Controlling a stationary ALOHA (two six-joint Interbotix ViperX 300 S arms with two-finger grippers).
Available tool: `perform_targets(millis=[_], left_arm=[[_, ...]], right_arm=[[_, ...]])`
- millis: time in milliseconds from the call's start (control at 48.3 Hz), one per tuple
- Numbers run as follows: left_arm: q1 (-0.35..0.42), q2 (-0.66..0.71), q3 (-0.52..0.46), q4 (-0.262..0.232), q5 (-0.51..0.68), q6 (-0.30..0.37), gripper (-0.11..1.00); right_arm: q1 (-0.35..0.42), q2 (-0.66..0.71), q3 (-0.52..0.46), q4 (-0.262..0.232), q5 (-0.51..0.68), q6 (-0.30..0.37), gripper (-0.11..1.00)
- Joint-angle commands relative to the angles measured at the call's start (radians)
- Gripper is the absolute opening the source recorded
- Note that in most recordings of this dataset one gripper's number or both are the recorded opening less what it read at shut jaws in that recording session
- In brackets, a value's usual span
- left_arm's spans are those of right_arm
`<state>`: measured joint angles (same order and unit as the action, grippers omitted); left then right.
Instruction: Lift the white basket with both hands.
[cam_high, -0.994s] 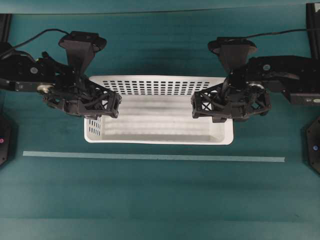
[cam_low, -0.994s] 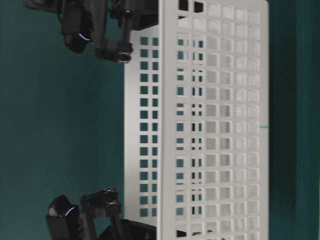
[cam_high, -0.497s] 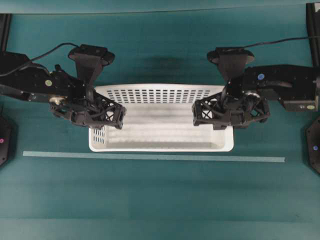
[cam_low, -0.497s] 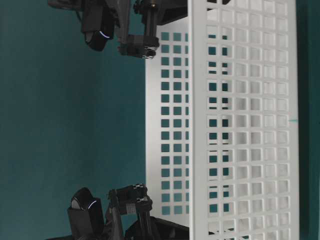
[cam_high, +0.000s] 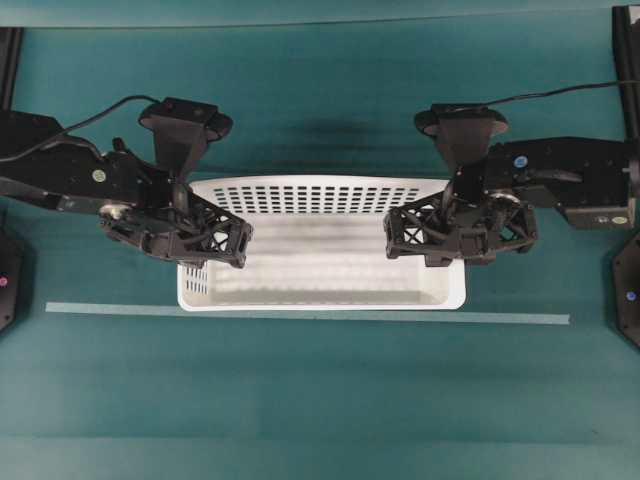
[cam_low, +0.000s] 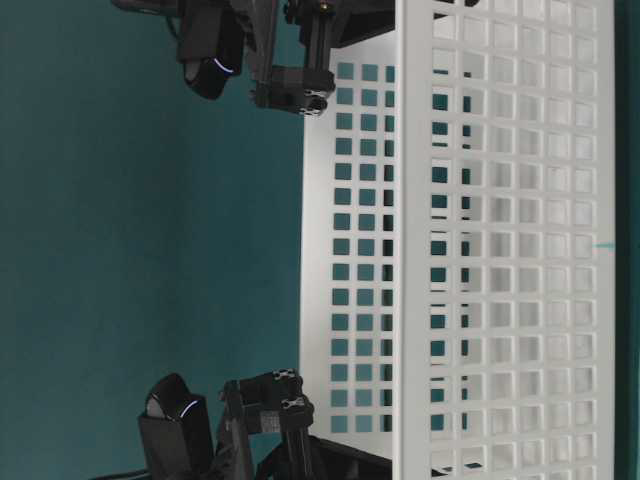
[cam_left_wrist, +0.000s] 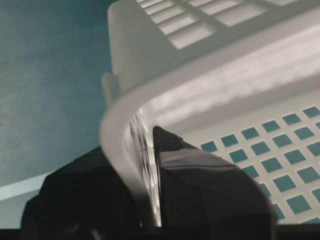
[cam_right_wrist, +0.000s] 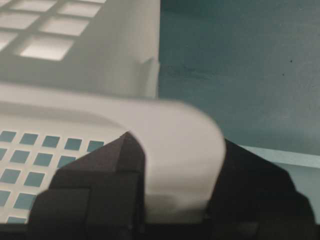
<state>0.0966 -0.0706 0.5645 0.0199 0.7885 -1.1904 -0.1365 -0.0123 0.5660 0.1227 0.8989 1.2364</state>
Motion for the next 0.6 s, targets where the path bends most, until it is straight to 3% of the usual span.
perform_targets(millis=[0,580], left_arm=[[-0.021,0.009,-0.021,0.006,-0.035,0.023,0.03],[-0.02,0.037,-0.012,0.006,-0.041,0.026,0.03]], right_arm=[[0.044,0.037,-0.012,0.003,-0.021,-0.038,0.2],[0.048,0.043,0.025,0.017,-0.075,-0.021,0.2]])
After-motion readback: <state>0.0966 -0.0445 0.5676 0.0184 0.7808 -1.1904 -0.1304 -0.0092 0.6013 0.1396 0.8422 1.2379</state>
